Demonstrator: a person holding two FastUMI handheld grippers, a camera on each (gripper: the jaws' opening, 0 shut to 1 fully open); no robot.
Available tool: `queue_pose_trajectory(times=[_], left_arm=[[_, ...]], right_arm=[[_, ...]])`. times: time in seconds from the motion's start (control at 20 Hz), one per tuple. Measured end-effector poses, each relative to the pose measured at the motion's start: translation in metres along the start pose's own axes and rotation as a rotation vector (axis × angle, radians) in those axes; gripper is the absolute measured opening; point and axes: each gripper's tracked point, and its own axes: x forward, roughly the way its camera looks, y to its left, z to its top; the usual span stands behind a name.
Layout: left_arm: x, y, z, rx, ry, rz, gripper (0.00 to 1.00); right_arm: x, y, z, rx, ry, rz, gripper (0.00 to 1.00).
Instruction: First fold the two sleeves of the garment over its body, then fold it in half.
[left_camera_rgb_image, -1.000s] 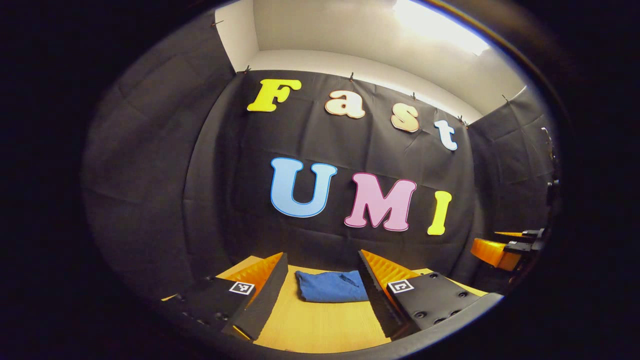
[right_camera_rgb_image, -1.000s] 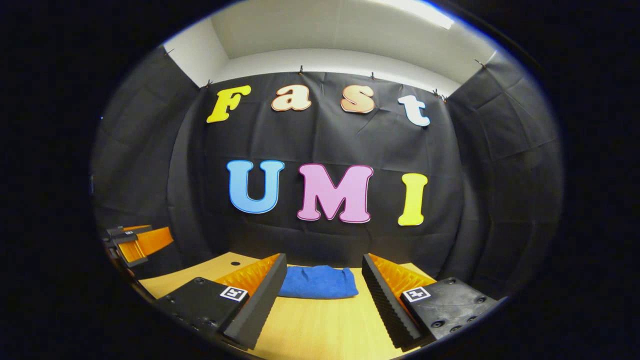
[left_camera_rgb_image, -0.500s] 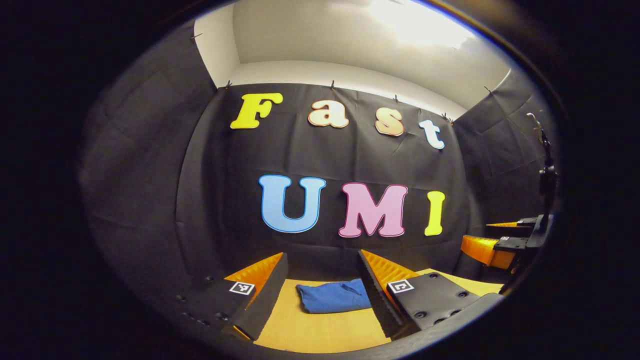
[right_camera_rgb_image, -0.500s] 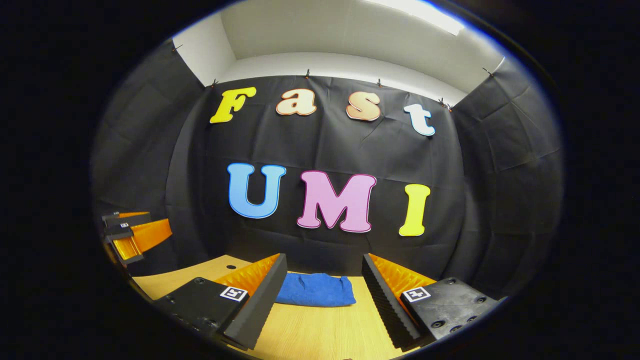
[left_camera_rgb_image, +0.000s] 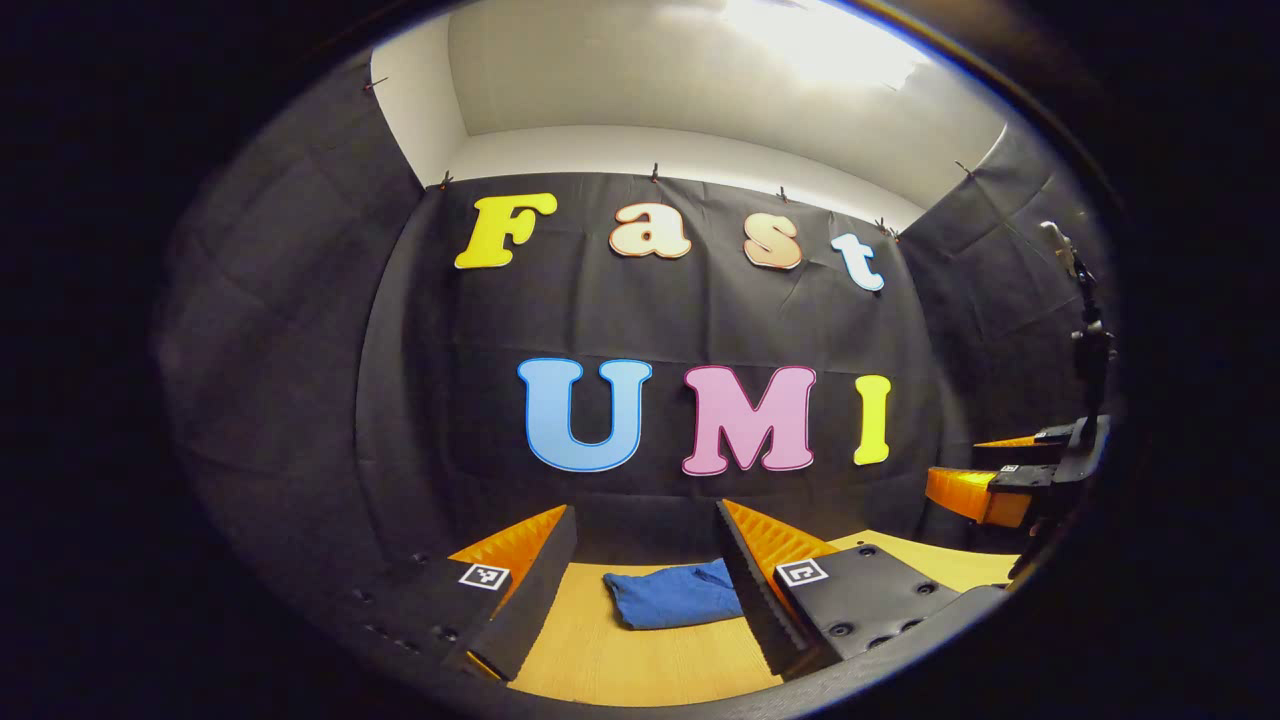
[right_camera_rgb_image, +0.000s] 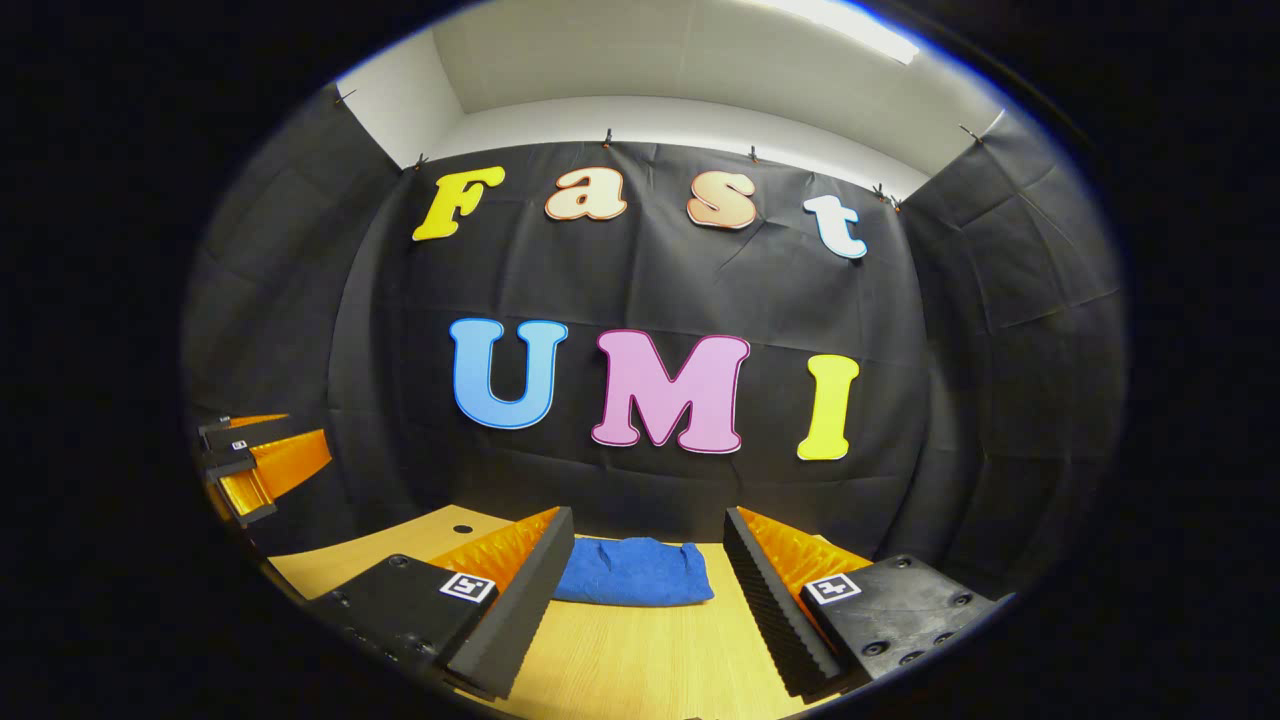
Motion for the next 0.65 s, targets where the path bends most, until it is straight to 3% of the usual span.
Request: queue_pose_trajectory(times=[0.2, 0.65], left_arm=[[-0.005, -0.009, 0.006, 0.064, -0.023, -0.022, 0.79], [-0.021, -0.009, -0.002, 0.028, 0.001, -0.021, 0.81]], right_arm=[[-0.008, 0.0, -0.006, 0.026, 0.028, 0.005, 0.96], [-0.03, -0.002, -0.01, 0.014, 0.036, -0.001, 0.96]])
